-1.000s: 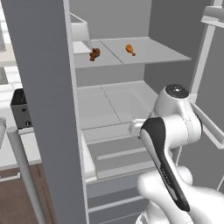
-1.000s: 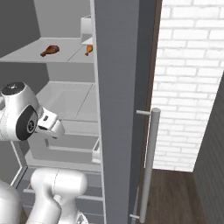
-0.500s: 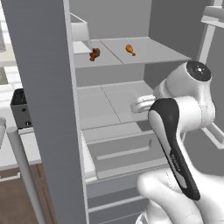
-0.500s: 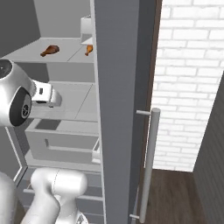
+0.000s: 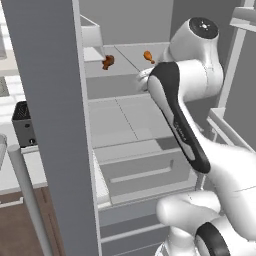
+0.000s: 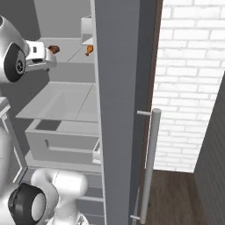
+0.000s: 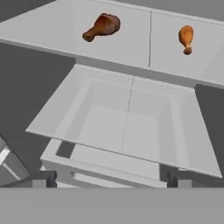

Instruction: Place one avocado and one chicken drumstick in each tupperware on the nearby counter, to pack two identical lunches.

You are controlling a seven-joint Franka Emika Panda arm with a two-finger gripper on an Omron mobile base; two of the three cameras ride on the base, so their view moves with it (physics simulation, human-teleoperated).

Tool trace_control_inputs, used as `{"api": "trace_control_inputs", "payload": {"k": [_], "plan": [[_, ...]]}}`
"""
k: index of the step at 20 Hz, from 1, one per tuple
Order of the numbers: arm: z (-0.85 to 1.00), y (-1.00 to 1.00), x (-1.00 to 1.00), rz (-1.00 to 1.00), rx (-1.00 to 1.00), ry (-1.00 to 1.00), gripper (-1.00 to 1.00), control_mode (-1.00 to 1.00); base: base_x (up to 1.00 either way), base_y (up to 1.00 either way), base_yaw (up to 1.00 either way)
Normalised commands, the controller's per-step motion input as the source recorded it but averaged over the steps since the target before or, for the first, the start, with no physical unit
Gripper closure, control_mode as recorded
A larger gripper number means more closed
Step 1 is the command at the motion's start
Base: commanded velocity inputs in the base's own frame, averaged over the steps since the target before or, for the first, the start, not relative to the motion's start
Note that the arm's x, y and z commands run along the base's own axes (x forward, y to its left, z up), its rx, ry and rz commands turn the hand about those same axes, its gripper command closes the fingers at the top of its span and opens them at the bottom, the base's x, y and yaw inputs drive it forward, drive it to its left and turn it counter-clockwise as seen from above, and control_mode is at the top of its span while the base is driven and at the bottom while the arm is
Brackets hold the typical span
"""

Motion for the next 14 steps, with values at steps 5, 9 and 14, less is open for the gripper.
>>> {"api": "trace_control_inputs", "payload": {"k": [5, 9, 14], "plan": [[0.18, 0.35, 0.90, 0.00, -0.01, -0.08, -1.00, -1.00, 0.00, 0.00, 0.00], [-0.18, 0.58, 1.00, -0.01, 0.02, -0.05, -1.00, -1.00, 0.00, 0.00, 0.00], [-0.05, 0.53, 1.00, 0.00, 0.05, -0.04, -1.00, -1.00, 0.00, 0.00, 0.00]]}}
